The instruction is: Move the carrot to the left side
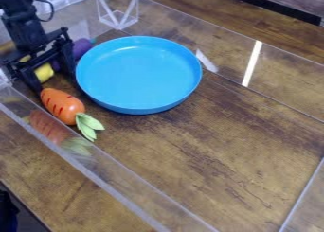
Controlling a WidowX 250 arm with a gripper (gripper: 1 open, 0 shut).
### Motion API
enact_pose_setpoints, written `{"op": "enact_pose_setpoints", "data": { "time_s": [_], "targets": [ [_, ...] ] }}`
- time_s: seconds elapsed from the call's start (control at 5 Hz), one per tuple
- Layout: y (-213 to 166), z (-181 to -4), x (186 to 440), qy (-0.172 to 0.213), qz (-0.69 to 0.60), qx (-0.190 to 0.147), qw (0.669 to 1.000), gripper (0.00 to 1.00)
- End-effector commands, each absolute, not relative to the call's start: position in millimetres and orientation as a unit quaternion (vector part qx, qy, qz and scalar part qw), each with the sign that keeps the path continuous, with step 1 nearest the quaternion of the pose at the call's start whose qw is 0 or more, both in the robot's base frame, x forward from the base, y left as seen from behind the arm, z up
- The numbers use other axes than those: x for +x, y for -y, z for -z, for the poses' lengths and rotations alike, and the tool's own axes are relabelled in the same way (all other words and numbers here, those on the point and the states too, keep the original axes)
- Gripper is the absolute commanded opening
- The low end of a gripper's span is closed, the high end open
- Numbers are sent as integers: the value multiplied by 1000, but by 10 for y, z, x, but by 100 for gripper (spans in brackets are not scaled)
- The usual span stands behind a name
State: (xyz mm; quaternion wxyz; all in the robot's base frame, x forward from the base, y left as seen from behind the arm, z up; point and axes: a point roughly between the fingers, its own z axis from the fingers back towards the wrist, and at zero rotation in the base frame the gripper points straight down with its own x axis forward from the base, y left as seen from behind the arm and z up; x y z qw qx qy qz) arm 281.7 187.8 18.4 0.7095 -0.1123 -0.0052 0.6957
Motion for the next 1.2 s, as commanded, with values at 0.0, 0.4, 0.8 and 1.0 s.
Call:
{"op": "enact_pose_setpoints", "data": {
  "time_s": [0.0,0.4,0.8,1.0],
  "targets": [
    [-1786,-201,2909,12,-687,-114,717,100],
    [-1789,-196,2914,16,-690,-110,716,100],
    [-1796,-201,2889,23,-691,-100,716,100],
    [-1821,-203,2846,26,-694,-93,714,0]
  ]
}}
